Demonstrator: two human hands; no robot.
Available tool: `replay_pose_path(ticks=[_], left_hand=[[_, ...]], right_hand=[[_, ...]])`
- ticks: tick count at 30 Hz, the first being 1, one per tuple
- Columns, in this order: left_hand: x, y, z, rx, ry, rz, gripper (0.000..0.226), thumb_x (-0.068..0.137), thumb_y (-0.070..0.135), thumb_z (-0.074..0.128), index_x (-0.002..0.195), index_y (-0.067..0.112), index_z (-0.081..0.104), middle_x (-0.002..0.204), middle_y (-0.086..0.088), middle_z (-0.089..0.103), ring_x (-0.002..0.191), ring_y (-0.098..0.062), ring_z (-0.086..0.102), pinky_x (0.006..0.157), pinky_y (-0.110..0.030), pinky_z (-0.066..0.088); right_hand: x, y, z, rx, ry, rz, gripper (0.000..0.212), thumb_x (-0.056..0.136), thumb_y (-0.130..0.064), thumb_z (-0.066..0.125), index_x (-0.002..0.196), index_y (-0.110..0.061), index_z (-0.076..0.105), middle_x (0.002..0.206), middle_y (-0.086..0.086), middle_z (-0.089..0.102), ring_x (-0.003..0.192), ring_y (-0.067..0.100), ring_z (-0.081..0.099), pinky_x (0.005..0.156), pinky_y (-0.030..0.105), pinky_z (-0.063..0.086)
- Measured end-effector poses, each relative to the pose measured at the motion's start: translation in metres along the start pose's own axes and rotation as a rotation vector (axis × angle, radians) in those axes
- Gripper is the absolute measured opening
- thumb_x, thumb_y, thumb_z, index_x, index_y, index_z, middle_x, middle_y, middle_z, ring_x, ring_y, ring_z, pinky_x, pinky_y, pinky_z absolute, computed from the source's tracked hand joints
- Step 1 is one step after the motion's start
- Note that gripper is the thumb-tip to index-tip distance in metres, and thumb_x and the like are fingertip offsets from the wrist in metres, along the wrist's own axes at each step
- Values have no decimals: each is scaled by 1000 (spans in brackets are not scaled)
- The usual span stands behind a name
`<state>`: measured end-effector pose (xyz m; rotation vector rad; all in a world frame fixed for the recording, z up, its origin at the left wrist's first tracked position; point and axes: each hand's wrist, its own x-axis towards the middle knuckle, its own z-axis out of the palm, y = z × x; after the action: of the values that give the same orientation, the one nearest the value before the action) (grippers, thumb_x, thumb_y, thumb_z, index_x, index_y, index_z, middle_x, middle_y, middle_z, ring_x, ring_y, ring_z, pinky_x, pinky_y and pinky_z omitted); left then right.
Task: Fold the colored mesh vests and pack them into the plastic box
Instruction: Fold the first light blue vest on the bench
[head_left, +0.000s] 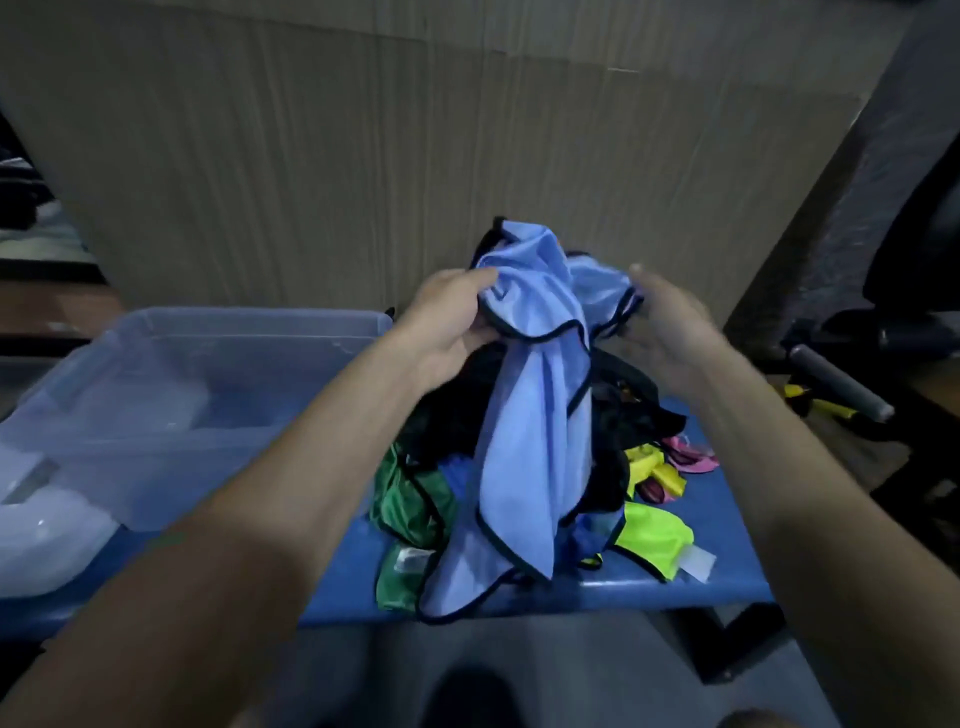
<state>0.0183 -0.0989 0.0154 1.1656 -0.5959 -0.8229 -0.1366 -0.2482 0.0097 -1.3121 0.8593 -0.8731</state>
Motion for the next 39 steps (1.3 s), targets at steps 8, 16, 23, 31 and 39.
replay_pose_path(ticks=[8, 16, 23, 31, 39], left_hand=[[-23, -94, -51, 748, -11, 143, 12, 93, 25, 67, 103, 29, 62, 95, 10, 68, 82, -16, 68, 87, -46, 59], [-77, -130, -47, 1175, -224, -221, 66, 88, 67, 62, 78, 2, 70, 65, -8, 73, 54, -19, 71, 53, -34, 60], [-79, -150, -38, 648, -167, -342, 37, 98, 35, 66, 98, -3, 65, 78, -3, 77, 60, -15, 68, 49, -26, 44], [-75, -120, -52, 780, 89, 149, 24, 98, 33, 61, 79, 20, 53, 61, 8, 61, 56, -14, 59, 58, -32, 47], [-73, -94, -58, 86, 217, 253, 12, 98, 13, 65, 90, 19, 58, 74, 13, 58, 75, -5, 49, 70, -20, 39]], right_hand=[[-64, 129, -25, -536, -135, -218, 18, 93, -25, 74, 110, -23, 68, 108, -8, 70, 90, -3, 65, 80, 20, 54], [-32, 112, 11, -962, -59, -648, 47, 87, -28, 78, 129, -21, 59, 123, 0, 52, 101, 17, 55, 85, 34, 48], [2, 113, 45, -1404, -139, -788, 22, 94, -31, 67, 114, -24, 68, 128, -2, 53, 114, 29, 48, 85, 39, 34], [1, 115, 27, -1536, -206, -791, 38, 89, -39, 70, 123, -25, 61, 132, -3, 50, 116, 27, 49, 91, 42, 36], [-14, 100, 40, -965, -41, -711, 22, 96, -18, 60, 74, -15, 62, 77, -9, 61, 78, 13, 54, 72, 34, 43]])
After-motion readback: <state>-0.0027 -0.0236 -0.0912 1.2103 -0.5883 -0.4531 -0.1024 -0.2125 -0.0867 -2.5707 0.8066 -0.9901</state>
